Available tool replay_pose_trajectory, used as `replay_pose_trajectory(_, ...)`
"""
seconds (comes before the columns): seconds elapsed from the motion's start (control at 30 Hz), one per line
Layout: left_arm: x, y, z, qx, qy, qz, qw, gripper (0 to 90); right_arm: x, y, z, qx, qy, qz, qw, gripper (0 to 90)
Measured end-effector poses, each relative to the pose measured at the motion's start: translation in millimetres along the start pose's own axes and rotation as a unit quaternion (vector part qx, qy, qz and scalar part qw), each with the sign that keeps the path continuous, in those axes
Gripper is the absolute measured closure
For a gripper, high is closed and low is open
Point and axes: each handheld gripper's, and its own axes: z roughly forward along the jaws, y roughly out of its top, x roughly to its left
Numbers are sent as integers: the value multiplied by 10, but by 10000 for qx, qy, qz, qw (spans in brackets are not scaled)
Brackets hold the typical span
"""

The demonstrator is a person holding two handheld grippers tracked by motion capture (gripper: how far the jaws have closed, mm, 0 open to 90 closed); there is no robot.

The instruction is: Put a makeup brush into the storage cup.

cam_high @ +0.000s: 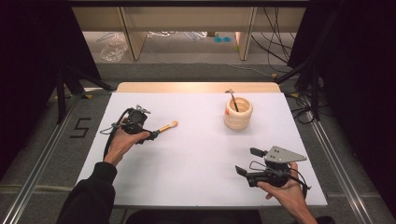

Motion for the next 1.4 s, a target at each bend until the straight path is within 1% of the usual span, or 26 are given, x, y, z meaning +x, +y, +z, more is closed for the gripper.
replay_pose_trajectory(0.03, 10, 22, 4, 97, -24, 27, 9999, 257, -4, 0, 1, -18, -12, -27, 10000, 163)
replay_pose_trajectory(0.07, 14, 36, 17, 92, -15, 32, 10000, 265, -5, -1, 3, -30, -12, -23, 10000, 163)
replay_pose_trajectory(0.1, 26, 52, 34, 117, -78, -10, 9999, 266, -6, -1, 4, -30, -12, -24, 10000, 163)
replay_pose_trajectory(0.13, 34, 56, 50, 132, -101, 0, 9999, 265, -6, -1, 4, -30, -12, -23, 10000, 163)
replay_pose_trajectory(0.17, 42, 58, 64, 240, -108, 43, 9996, 264, -6, -1, 4, -30, -10, -22, 10000, 163)
replay_pose_trajectory(0.23, 36, 47, 105, 349, -47, 105, 9993, 266, -5, -2, 4, -32, -7, -24, 10000, 163)
replay_pose_trajectory(0.27, 41, 46, 111, 448, -18, 175, 9988, 265, -5, -2, 4, -29, -5, -20, 10000, 163)
replay_pose_trajectory(0.37, 43, 41, 135, 495, -15, 149, 9987, 265, -7, -1, 1, -10, 1, -24, 10000, 163)
replay_pose_trajectory(0.47, 56, 43, 151, 549, -54, 194, 9983, 267, -5, -1, 5, -31, 1, -30, 10000, 163)
replay_pose_trajectory(0.53, 62, 48, 159, 566, -37, 180, 9982, 269, -4, -1, 6, -35, 3, -34, 10000, 163)
replay_pose_trajectory(0.57, 62, 58, 161, 581, 19, 197, 9981, 272, -4, 0, 6, -37, 5, -36, 10000, 163)
replay_pose_trajectory(0.6, 60, 74, 149, 626, 86, 275, 9976, 272, -3, 0, 7, -38, 4, -40, 10000, 163)
replay_pose_trajectory(0.63, 61, 89, 142, 616, 65, 286, 9977, 277, -3, 0, 7, -38, 5, -39, 10000, 163)
replay_pose_trajectory(0.7, 62, 130, 121, 549, 19, 238, 9982, 277, -5, 0, 8, -39, 5, -38, 10000, 163)
replay_pose_trajectory(0.73, 70, 148, 123, 560, 23, 271, 9981, 278, -6, 1, 4, -17, 6, -38, 10000, 163)
replay_pose_trajectory(0.77, 73, 154, 139, 558, 11, 202, 9982, 279, -6, 1, 4, -17, 11, -32, 10000, 163)
replay_pose_trajectory(0.83, 81, 158, 188, 679, 19, 278, 9973, 280, -4, 0, 6, -38, 11, -35, 10000, 163)
replay_pose_trajectory(0.9, 72, 160, 237, 721, -4, 255, 9971, 283, -5, 0, 6, -41, 15, -34, 10000, 163)
replay_pose_trajectory(0.93, 73, 167, 248, 774, -23, 303, 9965, 283, -6, 1, 3, -19, 20, -35, 10000, 163)
replay_pose_trajectory(1.03, 75, 189, 276, 810, 0, 300, 9963, 288, -6, -1, 8, -45, 7, -27, 10000, 163)
replay_pose_trajectory(1.07, 88, 200, 280, 816, 23, 316, 9962, 289, -6, -4, 20, -104, 45, -22, 9999, 163)
replay_pose_trajectory(1.13, 109, 220, 277, 840, 13, 335, 9959, 294, -6, -2, 15, -54, 48, -25, 10000, 163)
replay_pose_trajectory(1.27, 157, 237, 284, 859, -26, 291, 9959, 310, -4, -4, 23, -100, 61, -13, 9999, 164)
replay_pose_trajectory(1.3, 170, 231, 294, 876, -10, 246, 9958, 314, -4, 1, 6, 14, 4, -31, 10000, 164)
replay_pose_trajectory(1.37, 196, 220, 318, 937, -17, 226, 9953, 325, -2, -1, 14, 9, 59, -17, 10000, 164)
replay_pose_trajectory(1.4, 210, 216, 334, 980, -38, 270, 9948, 326, 1, -1, 16, 10, 50, -25, 10000, 164)
